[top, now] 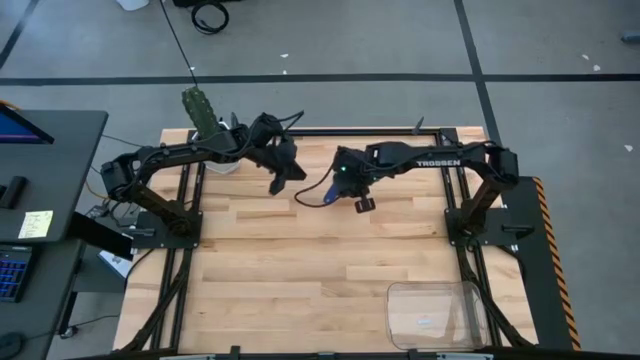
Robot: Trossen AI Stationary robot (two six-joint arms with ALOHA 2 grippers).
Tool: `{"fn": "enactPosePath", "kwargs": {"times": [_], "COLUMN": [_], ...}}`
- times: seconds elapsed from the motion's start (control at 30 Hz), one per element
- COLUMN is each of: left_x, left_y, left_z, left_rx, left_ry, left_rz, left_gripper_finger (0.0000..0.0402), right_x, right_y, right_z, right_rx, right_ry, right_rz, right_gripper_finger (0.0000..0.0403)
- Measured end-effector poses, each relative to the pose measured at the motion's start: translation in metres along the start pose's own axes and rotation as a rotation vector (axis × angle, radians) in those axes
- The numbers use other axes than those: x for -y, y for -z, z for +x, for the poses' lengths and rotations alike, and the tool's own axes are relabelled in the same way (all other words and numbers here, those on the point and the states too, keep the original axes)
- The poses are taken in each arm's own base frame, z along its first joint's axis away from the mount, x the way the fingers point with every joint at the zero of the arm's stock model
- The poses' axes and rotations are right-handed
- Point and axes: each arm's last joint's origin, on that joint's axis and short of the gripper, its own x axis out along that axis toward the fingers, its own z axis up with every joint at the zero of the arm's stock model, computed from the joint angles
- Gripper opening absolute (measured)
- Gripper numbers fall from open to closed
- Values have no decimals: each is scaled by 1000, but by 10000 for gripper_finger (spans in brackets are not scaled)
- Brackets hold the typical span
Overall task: Nest measuring cups in basket
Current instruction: Put the stacked measuring cups into the transparent bin
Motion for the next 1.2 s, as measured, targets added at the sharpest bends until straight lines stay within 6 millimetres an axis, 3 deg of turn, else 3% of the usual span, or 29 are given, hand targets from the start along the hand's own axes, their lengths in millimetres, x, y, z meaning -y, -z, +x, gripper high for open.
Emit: {"fn": "enactPosePath", "kwargs": {"times": [0.27,0.57,1.2], "left_x": [12,21,50], "left_y": [6,5,5], "left_z": [5,10,21], "left_rx": [-74,-88,-97], "left_ry": [57,87,271], "left_rz": [70,93,212], "left_gripper_finger": [52,52,52], "right_x": [-17,-36,-96], "right_y": [-1,1,34], "right_z": [-11,-46,-110], "right_rx": [-48,11,-132], "right_ry": [27,25,-64], "right_rz": [14,156,481], "right_gripper_finger": [93,93,93]}}
